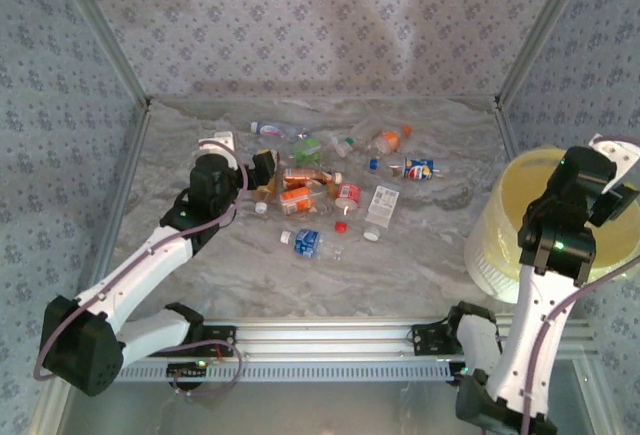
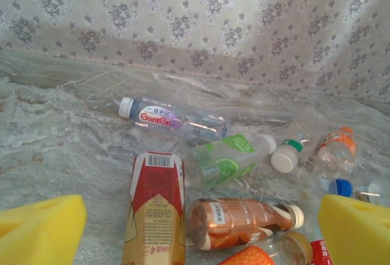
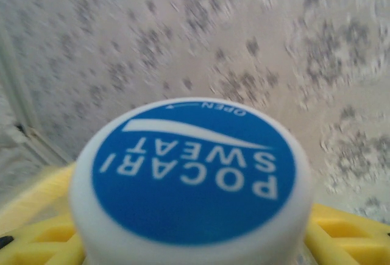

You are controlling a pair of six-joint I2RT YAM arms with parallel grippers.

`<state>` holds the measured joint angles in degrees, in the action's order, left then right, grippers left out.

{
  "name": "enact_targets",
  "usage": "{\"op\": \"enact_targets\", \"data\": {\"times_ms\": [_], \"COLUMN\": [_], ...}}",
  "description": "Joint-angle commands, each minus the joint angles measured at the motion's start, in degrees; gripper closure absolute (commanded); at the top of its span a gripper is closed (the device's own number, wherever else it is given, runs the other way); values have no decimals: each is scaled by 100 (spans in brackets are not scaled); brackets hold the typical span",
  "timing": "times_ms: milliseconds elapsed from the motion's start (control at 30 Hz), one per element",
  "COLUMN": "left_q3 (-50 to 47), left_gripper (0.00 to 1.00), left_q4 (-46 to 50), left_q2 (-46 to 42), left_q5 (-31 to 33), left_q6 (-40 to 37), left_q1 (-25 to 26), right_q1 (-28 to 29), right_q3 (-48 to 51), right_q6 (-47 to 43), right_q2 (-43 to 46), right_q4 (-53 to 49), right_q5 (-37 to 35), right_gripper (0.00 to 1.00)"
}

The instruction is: Put the plastic bottles in the bin

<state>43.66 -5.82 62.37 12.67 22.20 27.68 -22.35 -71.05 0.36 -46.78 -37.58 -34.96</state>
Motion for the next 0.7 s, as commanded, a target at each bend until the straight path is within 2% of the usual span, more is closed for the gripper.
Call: {"op": "enact_targets", "data": {"times_ms": [0,200,400,667], "left_q3": [67,107,96,89], "left_gripper": [2,2,2,2], "left_q4": [88,231,284,466], "left_q2": [21,12,39,12], "left_q5": [-22,16,55,275], "left_q6": [120,127,206,206], "left_q1": [-79,-114,-132,-180], "right_q1": [-445,-753,-826,-825], "right_q3": [480,1201,1379,1179], "right_q6": [187,-127,42,218], "right_q2": [-2,7,-201,-357], "right_q4": [89,477,473,369], "right_q5": [128,-198,-869,-1080], "right_gripper": [54,49,33,16]}}
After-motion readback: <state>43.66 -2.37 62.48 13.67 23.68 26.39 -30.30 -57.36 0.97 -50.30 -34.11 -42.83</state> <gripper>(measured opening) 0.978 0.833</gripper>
